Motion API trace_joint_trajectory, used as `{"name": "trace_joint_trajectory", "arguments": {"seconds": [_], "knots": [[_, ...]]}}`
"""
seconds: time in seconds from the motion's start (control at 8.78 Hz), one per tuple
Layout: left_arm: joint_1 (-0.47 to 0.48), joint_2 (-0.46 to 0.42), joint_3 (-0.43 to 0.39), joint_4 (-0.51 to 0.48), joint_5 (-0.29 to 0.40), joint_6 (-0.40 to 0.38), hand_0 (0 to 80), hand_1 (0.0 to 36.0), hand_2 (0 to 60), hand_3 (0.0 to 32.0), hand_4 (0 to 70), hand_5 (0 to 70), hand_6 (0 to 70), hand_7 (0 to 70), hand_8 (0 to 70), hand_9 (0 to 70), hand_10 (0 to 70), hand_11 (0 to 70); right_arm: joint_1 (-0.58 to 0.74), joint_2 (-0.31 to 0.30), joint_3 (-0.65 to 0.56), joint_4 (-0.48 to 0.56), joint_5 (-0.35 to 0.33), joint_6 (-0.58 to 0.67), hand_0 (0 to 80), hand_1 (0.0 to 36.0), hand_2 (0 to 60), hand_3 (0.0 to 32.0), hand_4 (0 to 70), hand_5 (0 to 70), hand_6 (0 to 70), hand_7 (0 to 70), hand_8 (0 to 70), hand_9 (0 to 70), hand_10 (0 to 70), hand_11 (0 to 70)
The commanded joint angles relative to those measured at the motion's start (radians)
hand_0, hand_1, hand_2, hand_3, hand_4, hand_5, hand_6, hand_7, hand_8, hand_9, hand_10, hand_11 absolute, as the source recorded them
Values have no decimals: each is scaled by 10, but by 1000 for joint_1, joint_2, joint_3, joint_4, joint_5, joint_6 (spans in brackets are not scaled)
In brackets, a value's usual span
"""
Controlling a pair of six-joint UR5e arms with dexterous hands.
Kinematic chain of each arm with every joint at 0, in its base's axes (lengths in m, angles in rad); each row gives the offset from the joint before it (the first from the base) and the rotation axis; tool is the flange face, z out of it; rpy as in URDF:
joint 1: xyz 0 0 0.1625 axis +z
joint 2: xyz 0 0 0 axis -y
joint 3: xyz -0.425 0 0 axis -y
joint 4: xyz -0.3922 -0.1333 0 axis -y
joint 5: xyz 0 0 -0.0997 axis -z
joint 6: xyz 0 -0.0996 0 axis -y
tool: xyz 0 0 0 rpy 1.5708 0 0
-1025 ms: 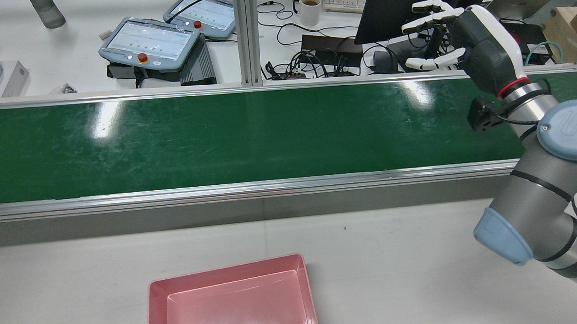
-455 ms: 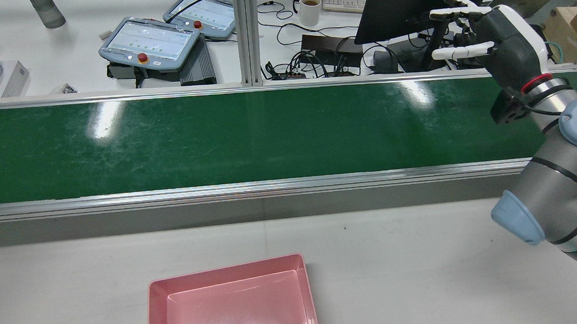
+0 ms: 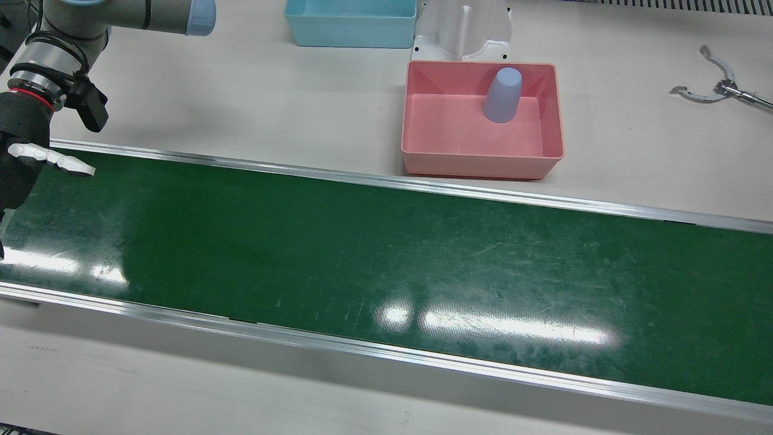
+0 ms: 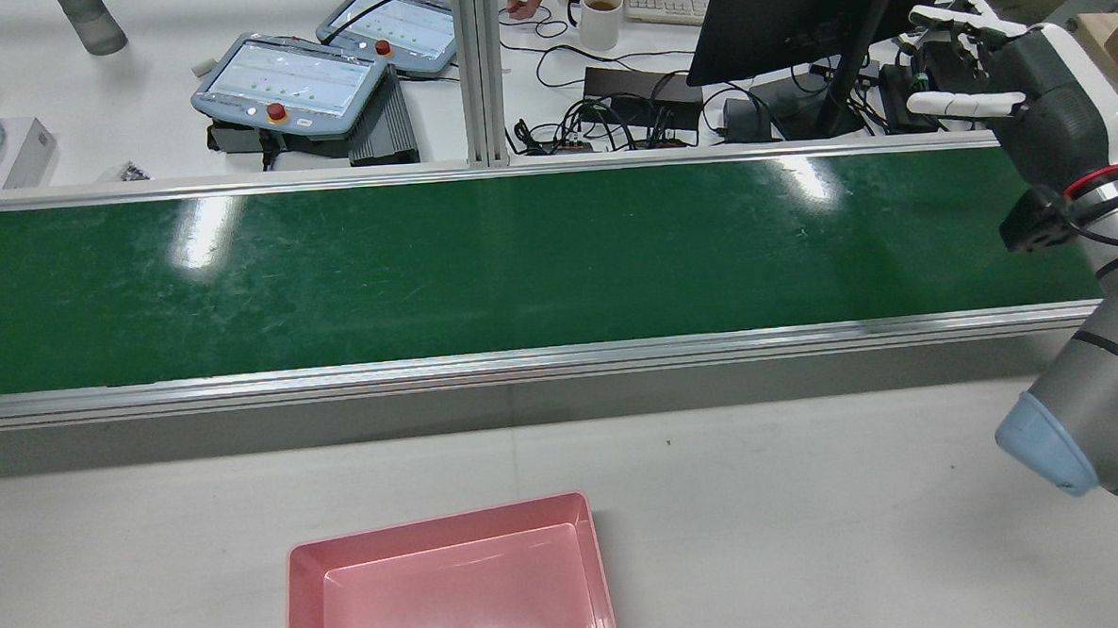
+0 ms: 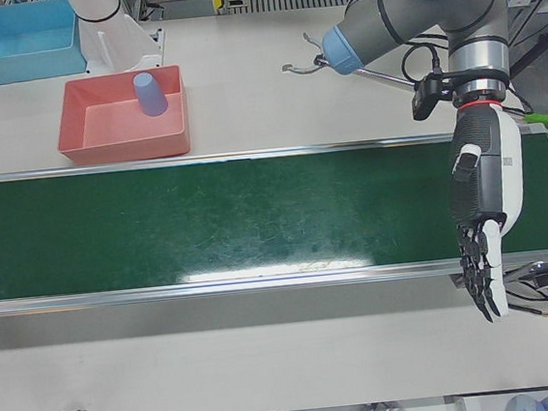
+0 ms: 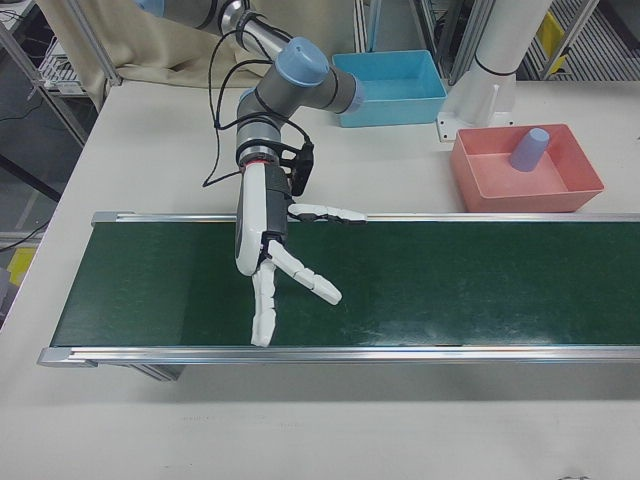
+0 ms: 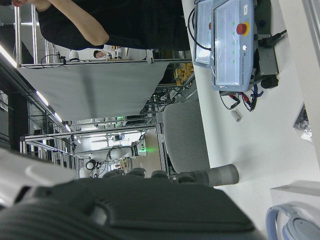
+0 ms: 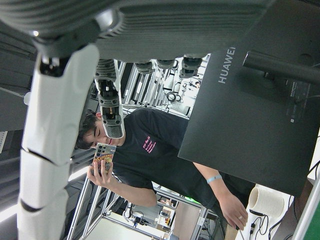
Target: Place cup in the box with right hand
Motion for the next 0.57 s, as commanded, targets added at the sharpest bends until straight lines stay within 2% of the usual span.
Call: {"name": "trace_joint_trajectory", "arguments": {"seconds": [0.0,0.23,0.46], "knots": [[0,0,0,0,0,0,0,0,0,0,0,0,0,0,0,0,0,0,0,-5,-43,2,49,41,550,176,70,12,194,62,22,68,0,0,25,58],[0,0,0,0,0,0,0,0,0,0,0,0,0,0,0,0,0,0,0,-5,-43,2,49,47,541,164,56,32,186,60,19,65,0,0,27,61],[0,0,0,0,0,0,0,0,0,0,0,0,0,0,0,0,0,0,0,-5,-27,0,46,58,540,163,65,38,192,59,20,72,0,0,30,64]]}}
